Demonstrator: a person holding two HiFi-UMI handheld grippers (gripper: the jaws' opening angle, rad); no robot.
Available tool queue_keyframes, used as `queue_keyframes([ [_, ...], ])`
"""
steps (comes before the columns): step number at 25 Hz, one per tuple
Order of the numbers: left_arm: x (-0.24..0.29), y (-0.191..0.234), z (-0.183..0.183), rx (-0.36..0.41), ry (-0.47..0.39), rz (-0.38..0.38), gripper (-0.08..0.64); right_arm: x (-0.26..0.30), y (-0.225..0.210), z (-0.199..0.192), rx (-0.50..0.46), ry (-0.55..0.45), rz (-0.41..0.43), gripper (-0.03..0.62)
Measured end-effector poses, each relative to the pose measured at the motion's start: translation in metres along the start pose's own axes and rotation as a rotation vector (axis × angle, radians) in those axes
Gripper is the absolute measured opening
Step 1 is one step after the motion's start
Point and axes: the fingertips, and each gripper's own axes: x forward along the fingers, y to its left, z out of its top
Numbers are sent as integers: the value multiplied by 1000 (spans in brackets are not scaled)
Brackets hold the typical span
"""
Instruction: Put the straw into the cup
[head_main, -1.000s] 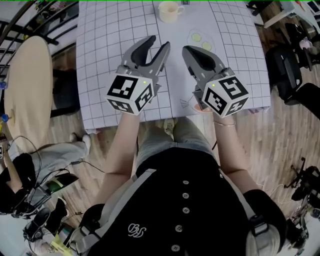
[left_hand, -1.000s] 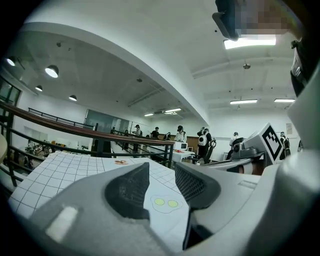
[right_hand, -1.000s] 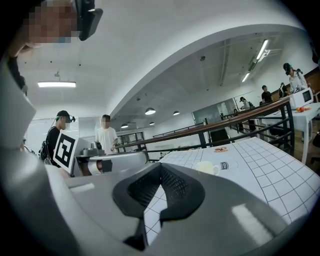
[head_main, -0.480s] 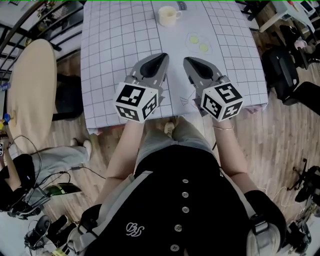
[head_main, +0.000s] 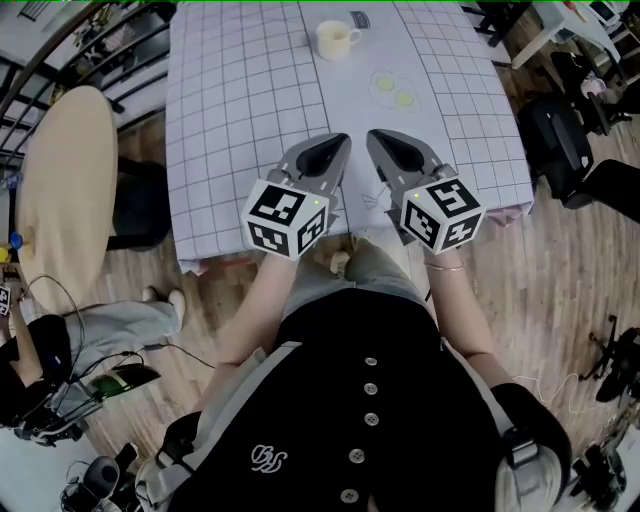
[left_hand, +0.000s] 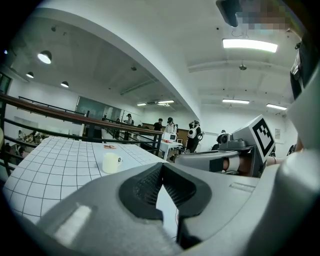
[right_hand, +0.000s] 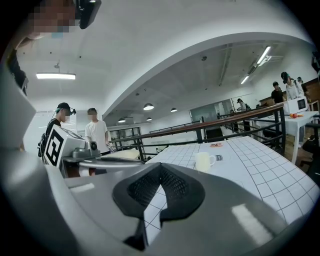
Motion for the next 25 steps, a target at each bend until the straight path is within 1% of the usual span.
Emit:
queue_keyframes([
  [5, -7, -3, -6, -8, 10, -5, -2, -4, 3, -7, 3, 24, -23, 0],
  [13, -16, -6, -15, -46, 11, -24, -2, -3, 20, -17, -5, 37, 15, 0],
  [19, -18, -5, -14, -59, 7, -26, -2, -1, 25, -17, -14, 44, 25, 0],
  [25, -18, -6, -15, -39, 12, -20, -2, -3, 27, -19, -28, 52, 29, 0],
])
